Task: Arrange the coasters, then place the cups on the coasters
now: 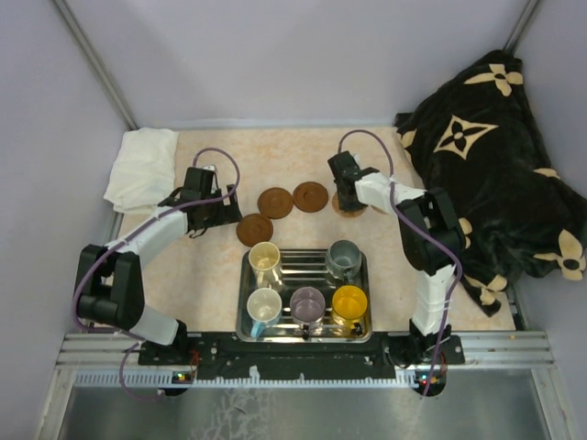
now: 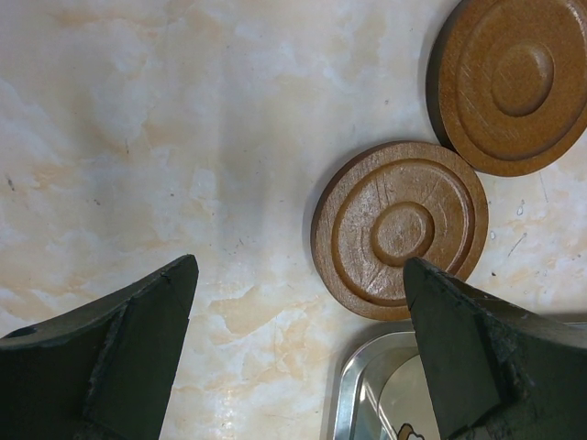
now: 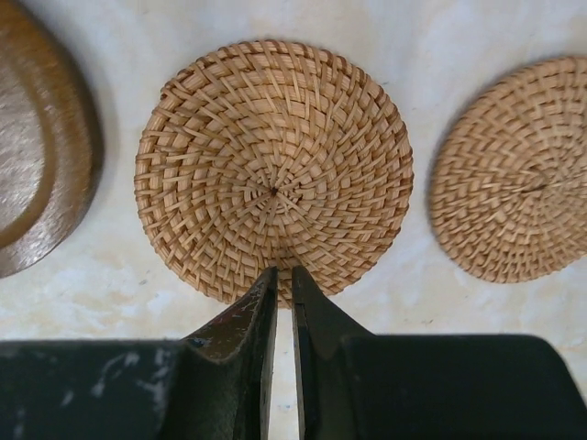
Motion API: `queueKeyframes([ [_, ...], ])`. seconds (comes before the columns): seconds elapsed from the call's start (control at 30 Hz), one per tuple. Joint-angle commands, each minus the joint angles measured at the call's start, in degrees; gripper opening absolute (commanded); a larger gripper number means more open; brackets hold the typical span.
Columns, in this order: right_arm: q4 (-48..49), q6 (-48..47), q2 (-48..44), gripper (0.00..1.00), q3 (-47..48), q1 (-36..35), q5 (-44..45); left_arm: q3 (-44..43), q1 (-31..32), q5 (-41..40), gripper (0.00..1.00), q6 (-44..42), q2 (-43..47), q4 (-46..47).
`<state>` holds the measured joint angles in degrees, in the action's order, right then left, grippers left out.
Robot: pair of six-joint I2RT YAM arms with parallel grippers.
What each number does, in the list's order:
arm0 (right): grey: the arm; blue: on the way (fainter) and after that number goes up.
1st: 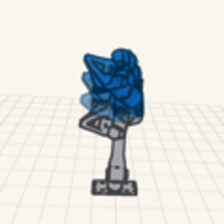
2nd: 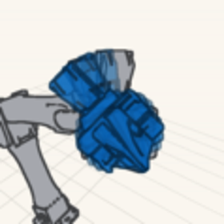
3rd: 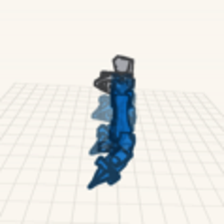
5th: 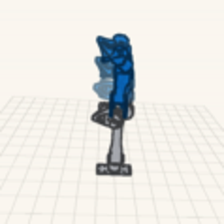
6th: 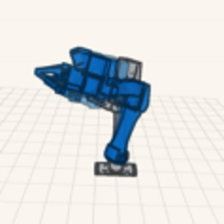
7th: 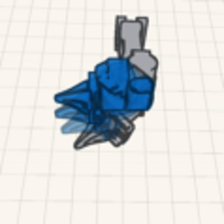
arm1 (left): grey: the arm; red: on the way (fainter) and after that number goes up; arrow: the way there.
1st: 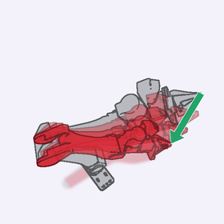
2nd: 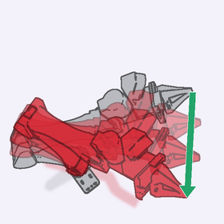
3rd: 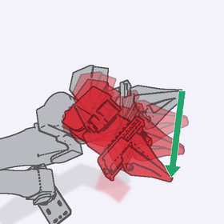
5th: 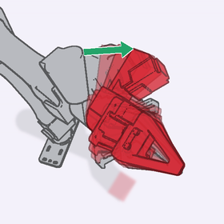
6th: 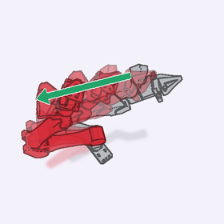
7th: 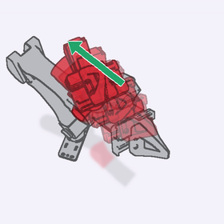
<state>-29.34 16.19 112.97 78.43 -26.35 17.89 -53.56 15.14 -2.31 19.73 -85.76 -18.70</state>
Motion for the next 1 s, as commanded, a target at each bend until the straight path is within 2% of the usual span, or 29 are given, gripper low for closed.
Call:
queueKeyframes([
  [0.0,-0.38,-0.13,0.98,0.13,-1.84,3.95,-0.38,-1.72,0.29,0.68,0.99,0.43,-0.72,-0.55],
  [0.4,0.34,-1.94,0.11,0.13,-2.83,4.42,-3.86,-1.81,0.33,0.58,0.99,0.62,-0.57,-0.59],
  [0.97,-0.54,-2.04,0.57,0.13,-2.94,1.22,-3.46,-1.20,0.29,0.48,0.99,1.34,-0.47,-0.30],
])
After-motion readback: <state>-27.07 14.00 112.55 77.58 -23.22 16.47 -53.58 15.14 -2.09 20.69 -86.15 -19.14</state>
